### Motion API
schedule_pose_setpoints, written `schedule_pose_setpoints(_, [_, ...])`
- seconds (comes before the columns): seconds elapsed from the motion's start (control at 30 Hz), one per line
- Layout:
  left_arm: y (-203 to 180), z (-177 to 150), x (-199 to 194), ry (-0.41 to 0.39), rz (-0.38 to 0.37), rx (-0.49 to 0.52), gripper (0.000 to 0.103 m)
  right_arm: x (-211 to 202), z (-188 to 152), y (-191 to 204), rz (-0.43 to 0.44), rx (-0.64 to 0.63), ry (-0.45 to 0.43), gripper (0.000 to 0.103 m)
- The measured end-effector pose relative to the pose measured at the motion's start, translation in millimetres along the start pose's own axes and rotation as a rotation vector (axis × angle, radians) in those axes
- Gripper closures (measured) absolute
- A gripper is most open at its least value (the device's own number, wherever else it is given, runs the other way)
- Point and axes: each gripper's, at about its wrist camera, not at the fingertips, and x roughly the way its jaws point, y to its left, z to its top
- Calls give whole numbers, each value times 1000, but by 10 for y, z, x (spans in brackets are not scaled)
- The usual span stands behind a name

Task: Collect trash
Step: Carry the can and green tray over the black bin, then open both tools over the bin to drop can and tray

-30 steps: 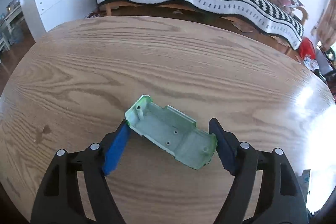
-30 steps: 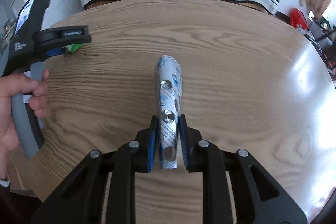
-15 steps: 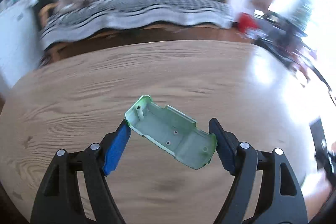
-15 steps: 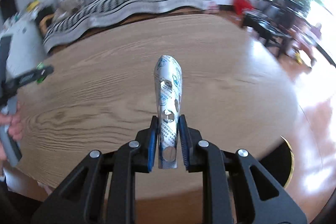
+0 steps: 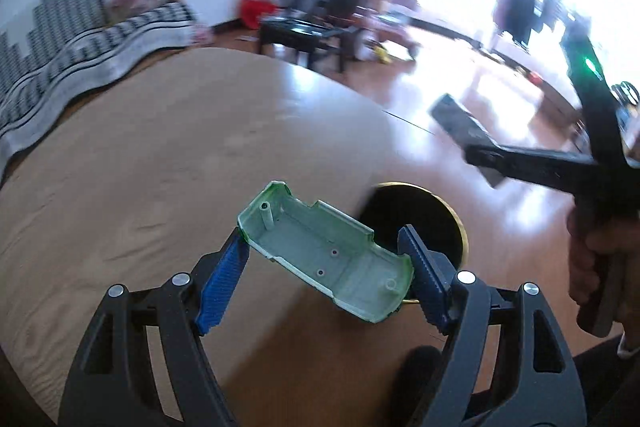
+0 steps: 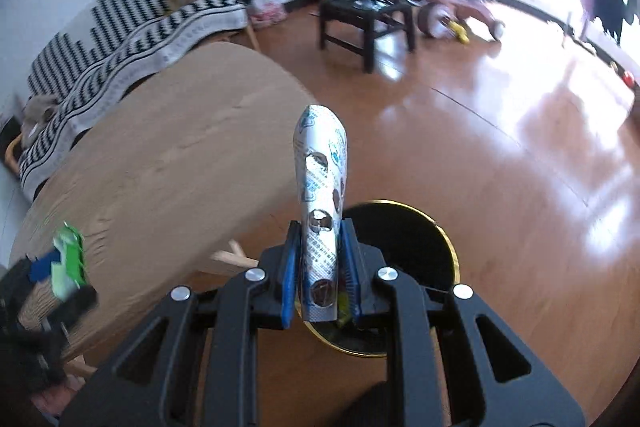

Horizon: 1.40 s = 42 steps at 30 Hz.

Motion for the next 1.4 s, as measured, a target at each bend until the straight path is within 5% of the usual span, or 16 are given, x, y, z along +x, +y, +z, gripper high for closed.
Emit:
schedule_pose_setpoints(0.33, [-807, -56, 745, 85, -142, 110, 28, 255, -70, -527, -28, 72, 117, 82])
schedule_pose_setpoints(0.7, [-803, -39, 1296, 160, -144, 108, 28, 551, -88, -642, -29, 78, 194, 83])
schedule_pose_setpoints(1.13, [-916, -26, 1405, 164, -155, 109, 28, 637, -18, -658, -18, 92, 194, 82])
schedule_pose_setpoints(1.2, [-918, -11, 1414, 150, -156, 106, 28, 615, 22, -671, -25, 99, 176, 79])
schedule_pose_setpoints(1.33, [-909, 10, 1431, 138, -167, 99, 25, 547, 76, -724, -48, 118, 138, 40])
schedule_pose_setpoints(1.4, [-906, 12, 1422, 132, -161, 96, 17, 526, 89, -742, -48, 129, 130, 39])
